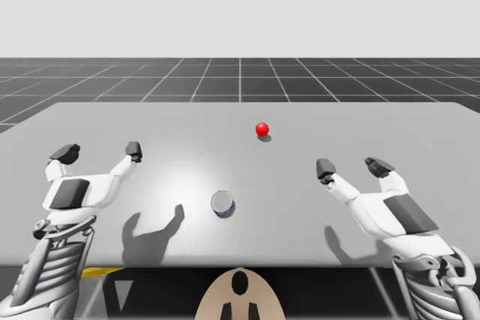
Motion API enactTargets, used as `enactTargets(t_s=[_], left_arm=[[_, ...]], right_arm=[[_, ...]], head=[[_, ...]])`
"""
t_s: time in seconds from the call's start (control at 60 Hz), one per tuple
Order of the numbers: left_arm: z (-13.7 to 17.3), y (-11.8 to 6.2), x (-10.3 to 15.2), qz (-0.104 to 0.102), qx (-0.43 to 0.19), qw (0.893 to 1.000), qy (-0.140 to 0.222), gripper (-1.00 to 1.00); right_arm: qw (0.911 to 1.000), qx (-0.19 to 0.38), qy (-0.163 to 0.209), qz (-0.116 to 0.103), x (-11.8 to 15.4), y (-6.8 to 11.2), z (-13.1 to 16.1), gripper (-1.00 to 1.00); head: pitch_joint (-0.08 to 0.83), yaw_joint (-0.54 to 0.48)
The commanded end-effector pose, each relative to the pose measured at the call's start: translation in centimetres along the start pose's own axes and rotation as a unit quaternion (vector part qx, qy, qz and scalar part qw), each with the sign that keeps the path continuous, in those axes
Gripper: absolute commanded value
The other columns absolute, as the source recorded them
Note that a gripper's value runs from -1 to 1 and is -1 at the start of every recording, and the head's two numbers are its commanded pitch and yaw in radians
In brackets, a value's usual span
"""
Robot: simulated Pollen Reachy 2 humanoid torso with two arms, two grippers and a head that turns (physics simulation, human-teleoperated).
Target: Watch the red light. When it turns green, pick up the object.
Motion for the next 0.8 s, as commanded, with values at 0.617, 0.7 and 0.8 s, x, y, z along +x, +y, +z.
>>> enactTargets(t_s=[0.617,0.7,0.8], left_arm=[[0.04,-0.02,-0.23,-0.014,-0.003,1.000,-0.002,-1.00],[0.04,-0.03,-0.22,-0.015,-0.004,1.000,-0.002,-1.00],[0.04,-0.06,-0.21,-0.016,-0.005,1.000,-0.002,-1.00]], right_arm=[[0.9992,-0.037,-0.012,0.007,-0.22,0.18,0.07,-1.00],[0.9990,-0.039,-0.014,0.020,-0.35,0.17,-0.02,-1.00],[0.9989,-0.040,-0.014,0.023,-0.42,0.11,-0.11,-1.00]], head=[[0.334,-0.07],[0.365,-0.08],[0.403,-0.10]])
